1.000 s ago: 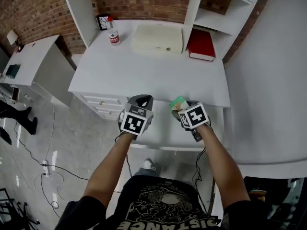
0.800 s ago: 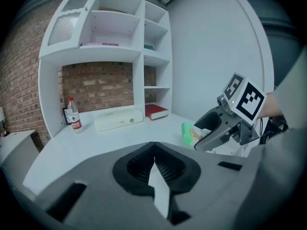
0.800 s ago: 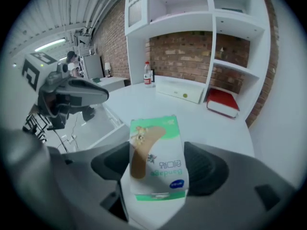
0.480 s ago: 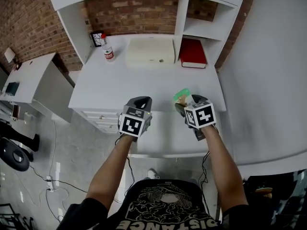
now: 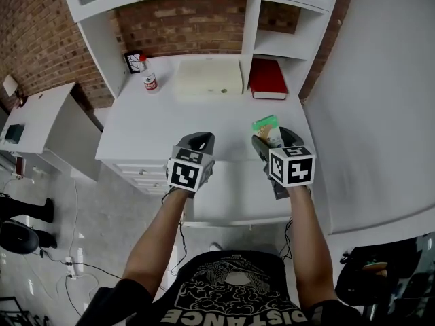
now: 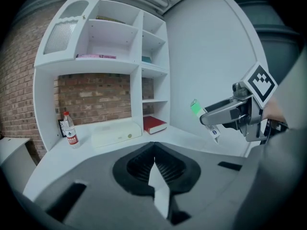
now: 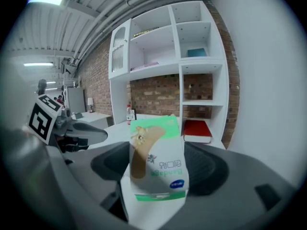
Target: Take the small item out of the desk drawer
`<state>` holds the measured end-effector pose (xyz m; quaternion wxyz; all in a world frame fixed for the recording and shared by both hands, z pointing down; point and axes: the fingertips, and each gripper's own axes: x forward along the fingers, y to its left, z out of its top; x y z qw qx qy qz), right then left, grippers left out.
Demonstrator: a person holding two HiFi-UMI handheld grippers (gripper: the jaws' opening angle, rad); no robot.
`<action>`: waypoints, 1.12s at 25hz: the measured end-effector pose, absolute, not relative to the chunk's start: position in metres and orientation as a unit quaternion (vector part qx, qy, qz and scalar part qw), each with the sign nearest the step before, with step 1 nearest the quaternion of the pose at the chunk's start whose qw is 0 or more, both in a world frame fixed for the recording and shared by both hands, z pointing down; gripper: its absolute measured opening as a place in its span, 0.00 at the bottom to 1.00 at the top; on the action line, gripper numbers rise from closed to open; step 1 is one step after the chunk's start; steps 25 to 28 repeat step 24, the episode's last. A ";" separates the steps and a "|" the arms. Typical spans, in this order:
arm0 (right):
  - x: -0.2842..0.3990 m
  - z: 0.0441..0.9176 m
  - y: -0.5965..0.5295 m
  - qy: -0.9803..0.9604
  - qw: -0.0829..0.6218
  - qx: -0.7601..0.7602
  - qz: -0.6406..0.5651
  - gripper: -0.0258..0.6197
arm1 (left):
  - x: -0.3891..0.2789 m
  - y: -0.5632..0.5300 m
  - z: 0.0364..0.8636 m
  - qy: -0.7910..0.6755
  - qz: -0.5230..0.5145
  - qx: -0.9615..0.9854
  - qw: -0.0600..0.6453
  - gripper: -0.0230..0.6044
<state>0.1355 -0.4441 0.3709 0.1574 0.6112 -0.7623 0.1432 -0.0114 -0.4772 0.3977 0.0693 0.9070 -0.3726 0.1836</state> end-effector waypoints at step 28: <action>0.145 0.352 -0.439 -0.751 0.140 0.635 0.114 0.59 | -0.030 -0.477 0.388 -0.390 0.171 0.902 0.068 0.05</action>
